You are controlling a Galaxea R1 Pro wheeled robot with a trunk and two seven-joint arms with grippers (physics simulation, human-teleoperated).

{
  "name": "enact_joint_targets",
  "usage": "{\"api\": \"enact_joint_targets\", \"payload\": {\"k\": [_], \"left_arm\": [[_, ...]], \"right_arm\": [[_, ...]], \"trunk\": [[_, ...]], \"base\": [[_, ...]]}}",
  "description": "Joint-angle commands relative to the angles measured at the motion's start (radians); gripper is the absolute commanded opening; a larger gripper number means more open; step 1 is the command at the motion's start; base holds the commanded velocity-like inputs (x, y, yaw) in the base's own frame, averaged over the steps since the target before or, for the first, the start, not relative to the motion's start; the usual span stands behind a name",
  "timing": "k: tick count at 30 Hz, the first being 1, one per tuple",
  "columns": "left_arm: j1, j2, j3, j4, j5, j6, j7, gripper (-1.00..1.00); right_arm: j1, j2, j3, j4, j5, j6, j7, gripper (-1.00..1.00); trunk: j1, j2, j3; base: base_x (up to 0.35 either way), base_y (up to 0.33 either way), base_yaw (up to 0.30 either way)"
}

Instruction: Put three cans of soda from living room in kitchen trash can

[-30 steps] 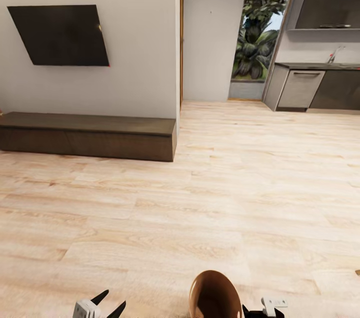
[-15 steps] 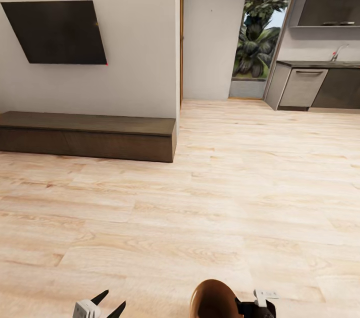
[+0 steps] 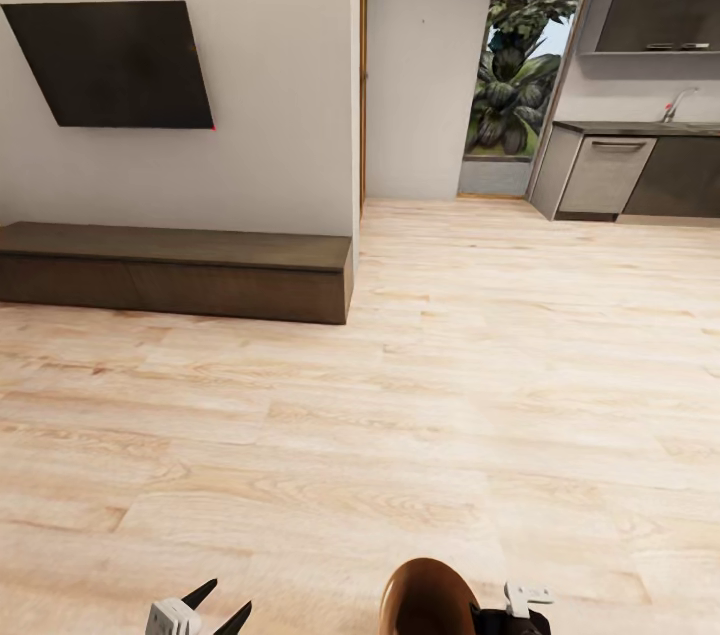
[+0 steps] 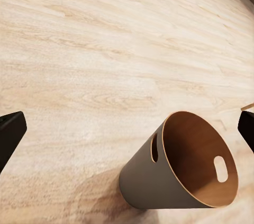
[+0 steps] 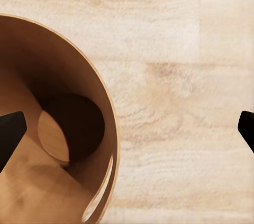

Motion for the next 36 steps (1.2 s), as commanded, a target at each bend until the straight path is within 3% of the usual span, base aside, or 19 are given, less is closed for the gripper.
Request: {"api": "enact_joint_targets", "payload": {"k": [1, 12, 22, 36], "left_arm": [[0.000, 0.000, 0.000, 0.000, 0.000, 0.000, 0.000, 1.00], [0.000, 0.000, 0.000, 0.000, 0.000, 0.000, 0.000, 1.00], [0.000, 0.000, 0.000, -0.001, 0.000, 0.000, 0.000, 1.00], [0.000, 0.000, 0.000, -0.001, 0.000, 0.000, 0.000, 1.00]], "right_arm": [[0.000, 0.000, 0.000, 0.001, 0.000, 0.000, 0.000, 1.00], [-0.001, 0.000, 0.000, 0.003, 0.000, 0.000, -0.001, 1.00], [-0.001, 0.000, 0.000, 0.003, -0.001, 0.000, -0.001, 1.00], [-0.001, 0.000, 0.000, 0.001, -0.001, -0.003, -0.001, 1.00]], "trunk": [[0.000, 0.000, 0.000], [0.000, 0.000, -0.010], [0.038, -0.070, -0.057], [0.046, -0.084, -0.080]], "base": [[0.000, 0.000, 0.000], [0.000, 0.000, 0.000], [0.000, 0.000, 0.000], [0.000, 0.000, 0.000]]}}
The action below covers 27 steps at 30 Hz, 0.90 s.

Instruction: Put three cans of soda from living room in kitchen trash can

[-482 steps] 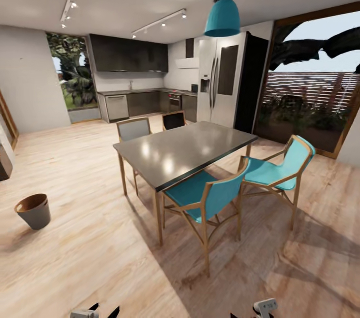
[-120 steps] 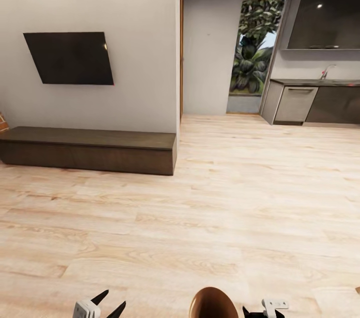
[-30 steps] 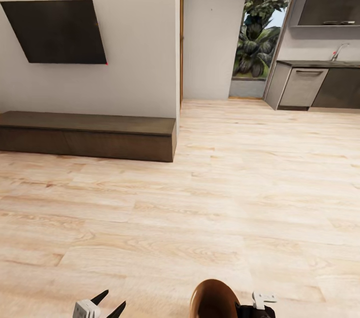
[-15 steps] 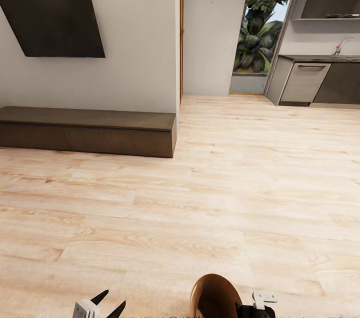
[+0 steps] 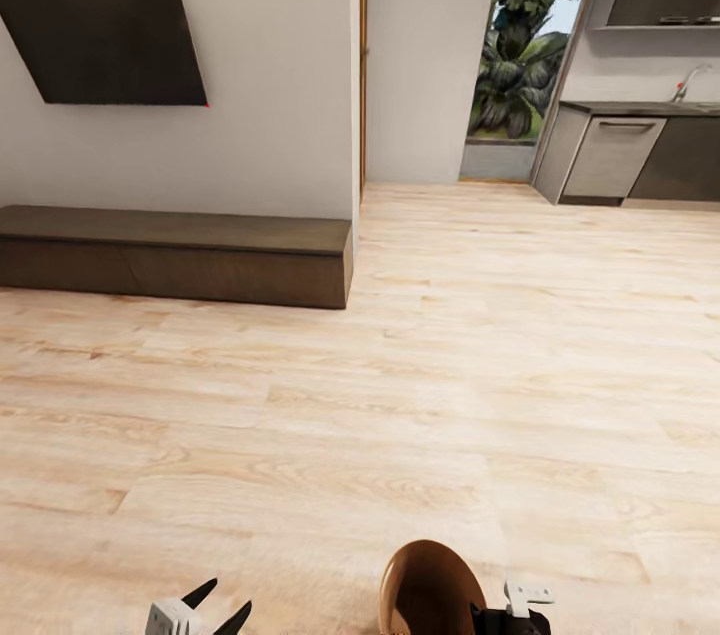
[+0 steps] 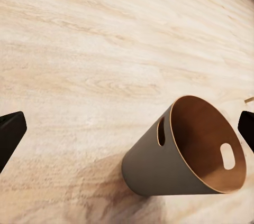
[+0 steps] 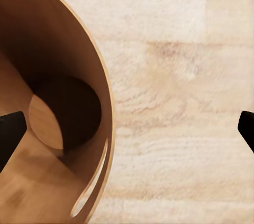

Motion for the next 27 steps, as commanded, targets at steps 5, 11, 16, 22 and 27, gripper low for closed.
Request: {"api": "enact_joint_targets", "payload": {"k": [5, 11, 16, 22, 27], "left_arm": [[0.000, 0.000, 0.000, 0.000, 0.000, 0.000, 0.000, 1.00], [0.000, 0.000, 0.000, 0.000, 0.000, 0.000, 0.000, 1.00], [0.000, 0.000, 0.000, 0.000, 0.000, 0.000, 0.000, 1.00], [0.000, 0.001, 0.000, 0.000, 0.000, 0.000, 0.000, 1.00], [0.000, 0.000, 0.000, 0.000, 0.000, 0.000, 0.000, 1.00]], "right_arm": [[0.000, 0.000, 0.000, 0.000, 0.000, -0.011, 0.001, 1.00], [0.000, 0.000, 0.000, 0.000, 0.000, -0.014, 0.001, 1.00], [0.000, 0.000, 0.000, 0.000, 0.000, -0.015, 0.002, 1.00], [0.000, 0.000, 0.000, 0.000, 0.000, -0.016, 0.002, 1.00], [0.000, 0.000, 0.001, 0.000, 0.000, -0.016, 0.002, 1.00]], "trunk": [[0.015, -0.028, -0.017], [0.015, -0.028, -0.025], [0.015, -0.028, -0.030], [0.035, -0.063, -0.050], [0.035, -0.063, -0.057]], "base": [[0.000, 0.000, 0.000], [0.000, 0.000, 0.000], [0.000, 0.000, 0.000], [0.000, 0.000, 0.000], [0.000, 0.000, 0.000]]}}
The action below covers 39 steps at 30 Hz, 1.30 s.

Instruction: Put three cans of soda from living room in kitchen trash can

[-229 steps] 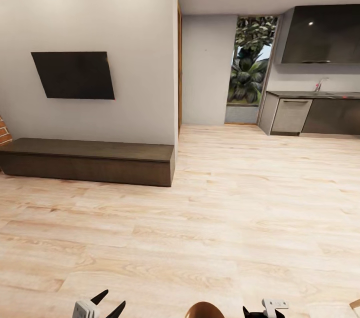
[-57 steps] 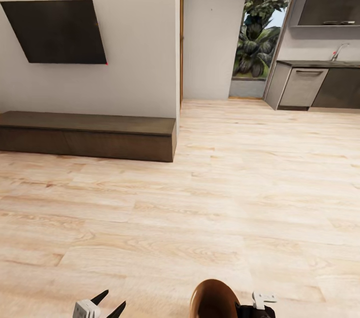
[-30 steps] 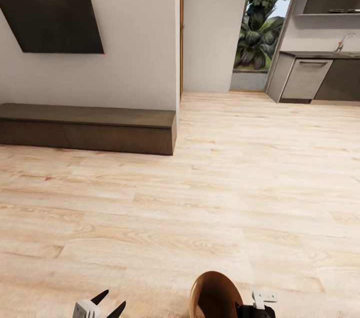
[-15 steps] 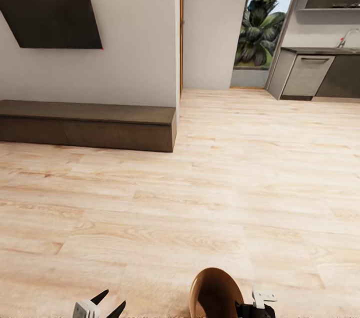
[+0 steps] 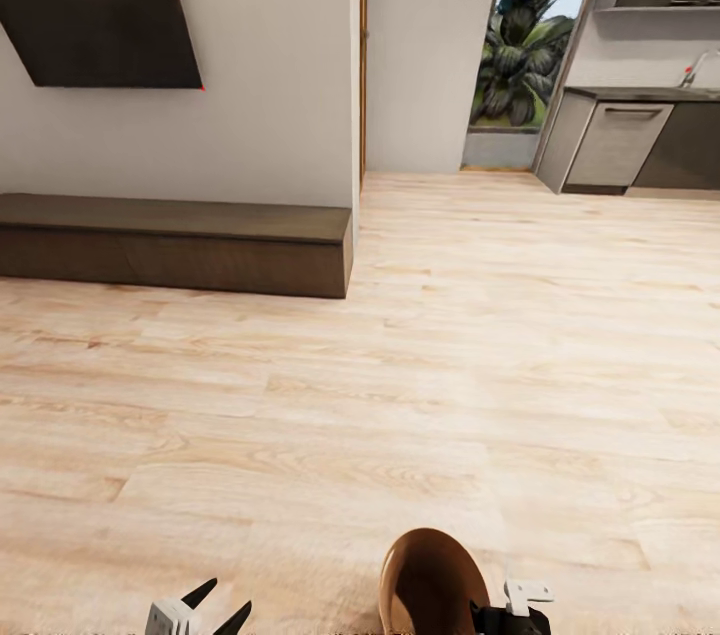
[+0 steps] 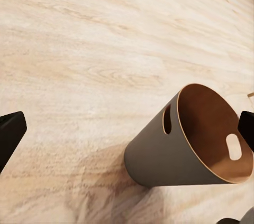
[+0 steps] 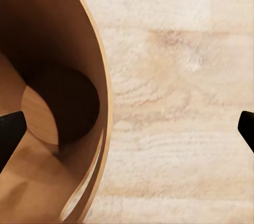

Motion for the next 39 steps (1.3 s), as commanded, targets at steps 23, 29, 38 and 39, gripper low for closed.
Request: {"api": "enact_joint_targets", "payload": {"k": [23, 29, 38, 39], "left_arm": [[0.000, 0.000, 0.000, 0.000, 0.000, 0.000, 0.000, 1.00], [0.000, 0.000, 0.000, 0.000, 0.000, 0.000, 0.000, 1.00], [0.000, 0.000, 0.000, 0.000, 0.000, 0.000, 0.000, 1.00], [0.000, 0.000, 0.000, 0.000, 0.000, 0.000, 0.000, 1.00]], "right_arm": [[0.000, 0.000, 0.083, 0.000, 0.000, 0.000, 0.000, 1.00], [0.000, 0.000, 0.089, 0.000, 0.000, -0.001, 0.000, 1.00], [0.000, 0.000, 0.089, 0.000, 0.000, 0.000, 0.000, 1.00], [0.000, 0.000, 0.090, 0.000, 0.000, 0.000, 0.000, 1.00]], "trunk": [[0.027, -0.049, -0.045], [0.027, -0.049, -0.052], [0.027, -0.049, -0.054], [0.027, -0.049, -0.054]], "base": [[0.000, 0.000, 0.000], [0.000, 0.000, 0.000], [0.000, 0.000, 0.000], [0.000, 0.000, 0.000]]}}
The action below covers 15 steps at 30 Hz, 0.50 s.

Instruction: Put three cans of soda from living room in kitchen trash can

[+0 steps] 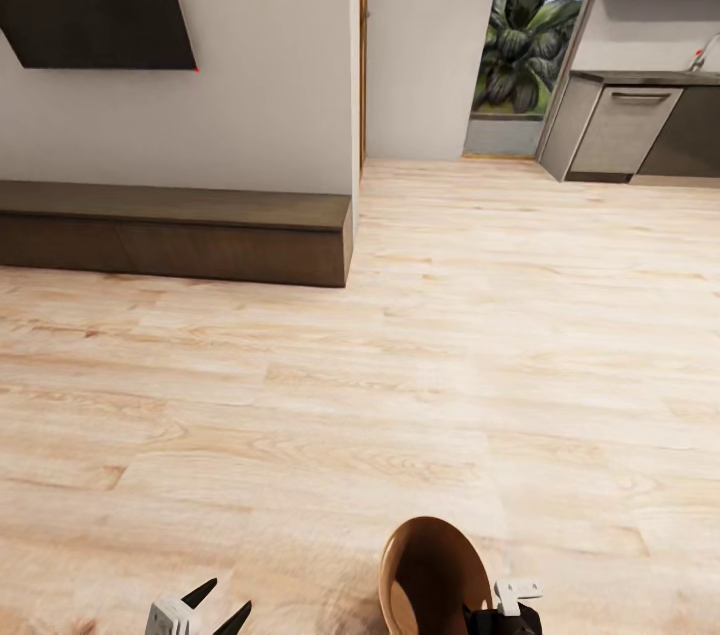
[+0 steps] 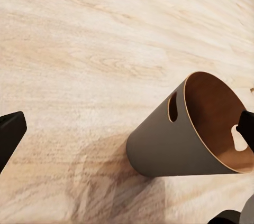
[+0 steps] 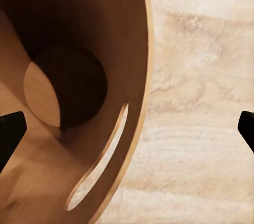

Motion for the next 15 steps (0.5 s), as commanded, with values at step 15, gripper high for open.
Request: {"api": "enact_joint_targets", "payload": {"k": [15], "left_arm": [[0.000, 0.000, 0.000, 0.000, 0.000, 0.000, 0.000, 1.00]], "right_arm": [[0.000, 0.000, 0.000, 0.000, 0.000, 0.000, 0.000, 1.00]], "trunk": [[0.000, 0.000, -0.012]], "base": [[0.000, 0.000, 0.000]]}}
